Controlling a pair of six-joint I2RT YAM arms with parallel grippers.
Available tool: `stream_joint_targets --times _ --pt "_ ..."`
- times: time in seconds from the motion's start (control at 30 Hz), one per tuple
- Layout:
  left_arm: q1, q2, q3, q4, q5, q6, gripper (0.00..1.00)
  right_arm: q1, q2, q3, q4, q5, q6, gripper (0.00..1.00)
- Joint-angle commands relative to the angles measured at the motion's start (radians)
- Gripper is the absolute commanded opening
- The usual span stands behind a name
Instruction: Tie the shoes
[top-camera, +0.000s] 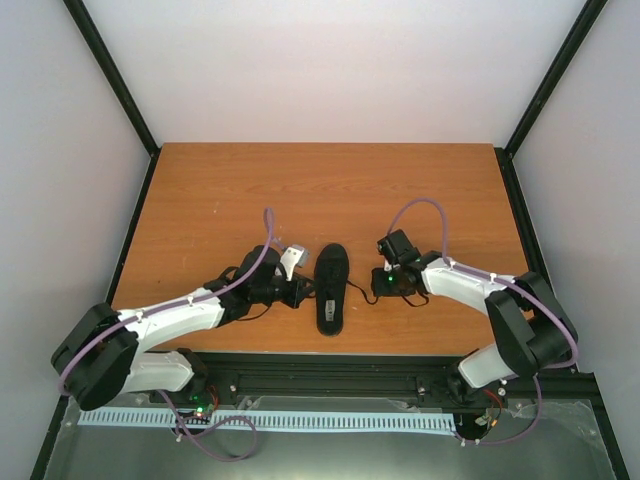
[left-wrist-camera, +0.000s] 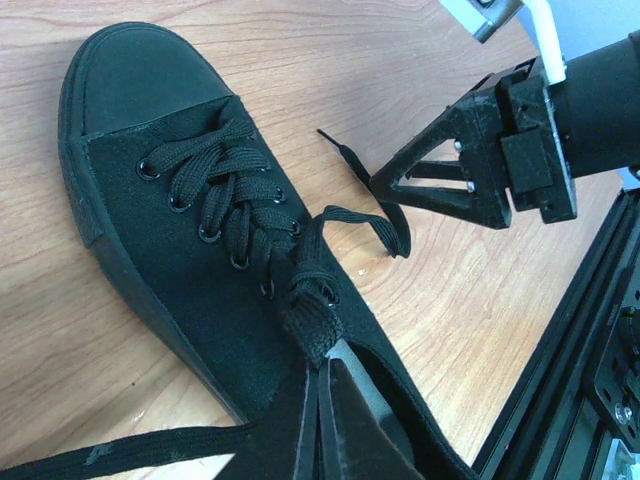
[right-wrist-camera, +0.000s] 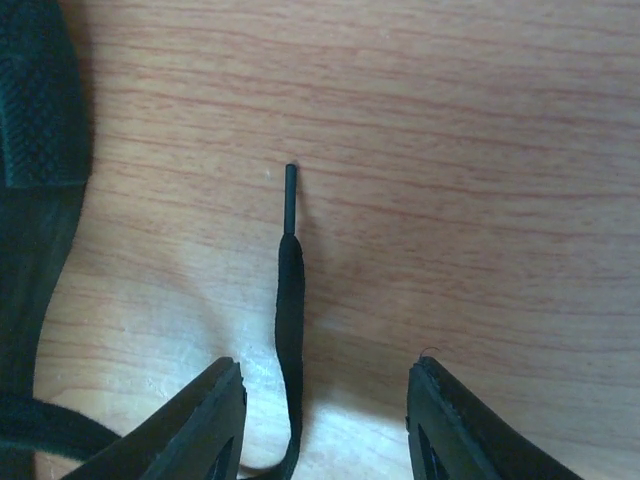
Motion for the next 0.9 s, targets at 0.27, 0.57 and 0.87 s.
stream_joint_targets --times 0.27,0.57,0.87 --pt "-0.004 0.029 0.054 0.048 0.008 -0.009 0.01 0.037 0.103 0.031 0.051 -0.048 -0.008 0.16" --pt "-0.004 0.022 0.037 0.073 0.011 -0.003 0.01 -0.143 0.062 0.210 -0.011 -0.029 -0.069 0.03" --pt "-0.004 -0.024 0.027 0.074 -0.016 -0.011 0.01 -0.024 0.292 0.668 -0.005 -0.221 -0.031 0.03"
